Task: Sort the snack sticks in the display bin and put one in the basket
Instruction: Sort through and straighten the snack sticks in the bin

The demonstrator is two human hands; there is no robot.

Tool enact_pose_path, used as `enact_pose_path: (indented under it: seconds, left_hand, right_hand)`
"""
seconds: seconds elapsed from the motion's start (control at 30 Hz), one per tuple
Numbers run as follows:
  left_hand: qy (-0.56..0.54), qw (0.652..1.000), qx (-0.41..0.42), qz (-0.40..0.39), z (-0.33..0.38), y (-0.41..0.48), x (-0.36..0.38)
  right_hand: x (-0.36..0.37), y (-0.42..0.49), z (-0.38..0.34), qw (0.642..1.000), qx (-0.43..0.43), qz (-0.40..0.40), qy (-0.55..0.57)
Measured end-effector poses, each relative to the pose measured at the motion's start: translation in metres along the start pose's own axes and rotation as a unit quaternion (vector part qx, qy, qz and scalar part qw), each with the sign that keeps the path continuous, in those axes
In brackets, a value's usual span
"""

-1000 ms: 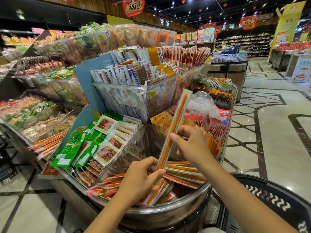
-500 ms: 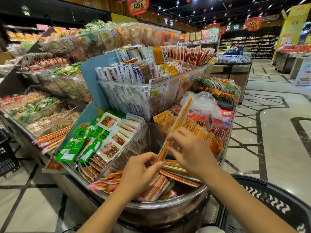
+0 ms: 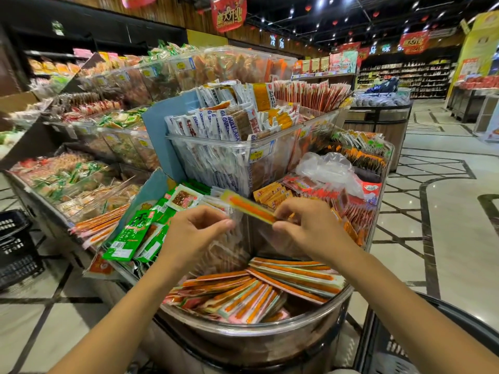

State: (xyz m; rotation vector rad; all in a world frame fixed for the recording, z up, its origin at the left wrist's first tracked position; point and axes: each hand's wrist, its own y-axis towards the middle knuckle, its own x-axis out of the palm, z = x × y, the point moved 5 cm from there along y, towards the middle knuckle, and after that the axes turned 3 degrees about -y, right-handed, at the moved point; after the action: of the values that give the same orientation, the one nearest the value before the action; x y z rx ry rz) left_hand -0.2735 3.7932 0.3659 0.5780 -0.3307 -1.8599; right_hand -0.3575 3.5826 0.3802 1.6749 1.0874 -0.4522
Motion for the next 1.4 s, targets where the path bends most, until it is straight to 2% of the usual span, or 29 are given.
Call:
enact_pose_path:
  seconds: [0.1,0.23,0.4,0.5,0.6,0.8,0.9,1.03,1.27,1.4]
  left_hand:
    - [0.032,0.999,0.012,-0.019,0.001,0.001,0.004]
    - [0.100,0.992,-0.008,-0.082,-0.016,-0.008,0.031]
    - [0.115,0.973,-0.042,-0.197,-0.039,-0.029,0.077]
    - [0.107,0.976,-0.033,-0.186,-0.044,-0.032,0.085]
    - [0.156,0.969,-0.008,-0.193,-0.052,-0.032,0.082]
    - [0.250,0.944,0.004,-0.214,-0.066,-0.032,0.058]
    - [0.290,0.937,-0.001,-0.195,-0.065,-0.030,0.051]
    - [0.331,0.928,0.001,-0.170,-0.061,-0.027,0.049]
    - [0.420,0.893,0.074,-0.143,-0.047,-0.023,0.056]
    - [0.453,0.875,0.093,-0.146,-0.054,-0.013,0.065]
  right_hand:
    - [-0.014,0.004,0.010,0.986,0.080,0.063,0.133]
    - [-0.014,0.000,0.021,0.930,0.165,0.100,0.312]
    - [-0.008,-0.013,0.032,0.876,0.221,0.131,0.409]
    - [-0.004,-0.020,0.039,0.870,0.237,0.124,0.415]
    - [-0.003,-0.022,0.042,0.865,0.249,0.113,0.422]
    - [-0.025,-0.016,0.066,0.893,0.220,0.201,0.337]
    - [-0.023,-0.015,0.070,0.911,0.214,0.200,0.290]
    - [-0.018,-0.020,0.073,0.915,0.221,0.203,0.268]
    - [-0.013,-0.032,0.085,0.922,0.237,0.191,0.238]
    - [-0.018,-0.045,0.088,0.944,0.234,0.179,0.152]
